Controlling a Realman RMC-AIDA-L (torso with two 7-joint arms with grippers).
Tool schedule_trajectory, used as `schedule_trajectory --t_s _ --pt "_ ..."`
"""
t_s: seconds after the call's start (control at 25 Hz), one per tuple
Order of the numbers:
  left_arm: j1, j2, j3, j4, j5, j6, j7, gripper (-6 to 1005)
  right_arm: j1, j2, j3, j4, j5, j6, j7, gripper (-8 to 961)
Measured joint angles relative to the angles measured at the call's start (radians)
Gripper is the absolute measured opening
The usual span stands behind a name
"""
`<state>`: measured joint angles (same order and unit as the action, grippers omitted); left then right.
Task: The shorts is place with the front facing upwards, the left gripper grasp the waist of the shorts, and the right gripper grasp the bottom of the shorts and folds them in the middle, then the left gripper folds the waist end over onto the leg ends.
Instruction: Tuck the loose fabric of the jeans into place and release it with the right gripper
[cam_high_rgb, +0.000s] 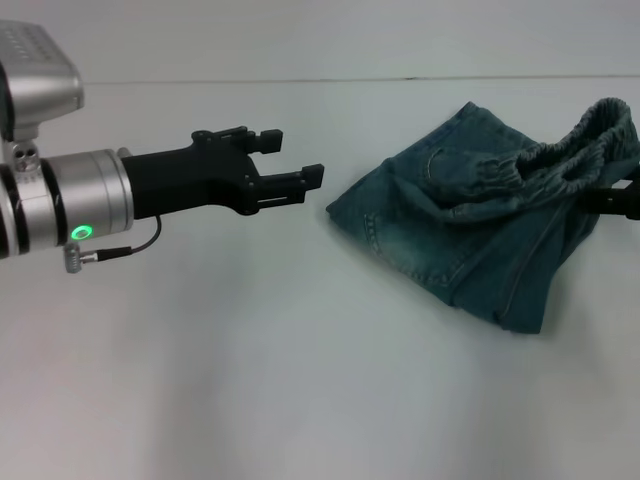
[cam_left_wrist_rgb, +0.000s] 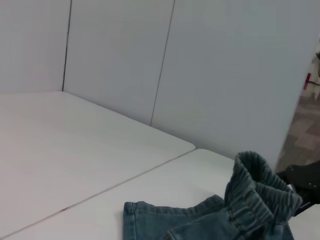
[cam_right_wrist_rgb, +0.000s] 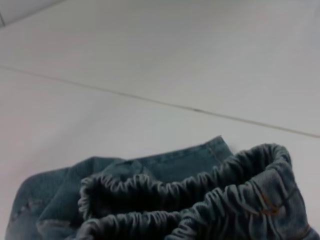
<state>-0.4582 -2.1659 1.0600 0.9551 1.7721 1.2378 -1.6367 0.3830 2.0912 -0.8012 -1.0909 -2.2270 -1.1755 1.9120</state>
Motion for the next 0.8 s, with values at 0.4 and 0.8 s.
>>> schedule_trajectory --t_s 0.4,0.8 --pt "0.016 0.000 -0.024 -0.001 0.000 0.031 0.002 784 0.034 -0.005 0.029 -0.077 -0.111 -0.103 0.170 912" --pt "0.038 -0.001 -0.090 -0.035 -0.010 0.080 0.077 784 0.121 -0.017 0.105 -0.123 -0.280 -0.219 0.224 906"
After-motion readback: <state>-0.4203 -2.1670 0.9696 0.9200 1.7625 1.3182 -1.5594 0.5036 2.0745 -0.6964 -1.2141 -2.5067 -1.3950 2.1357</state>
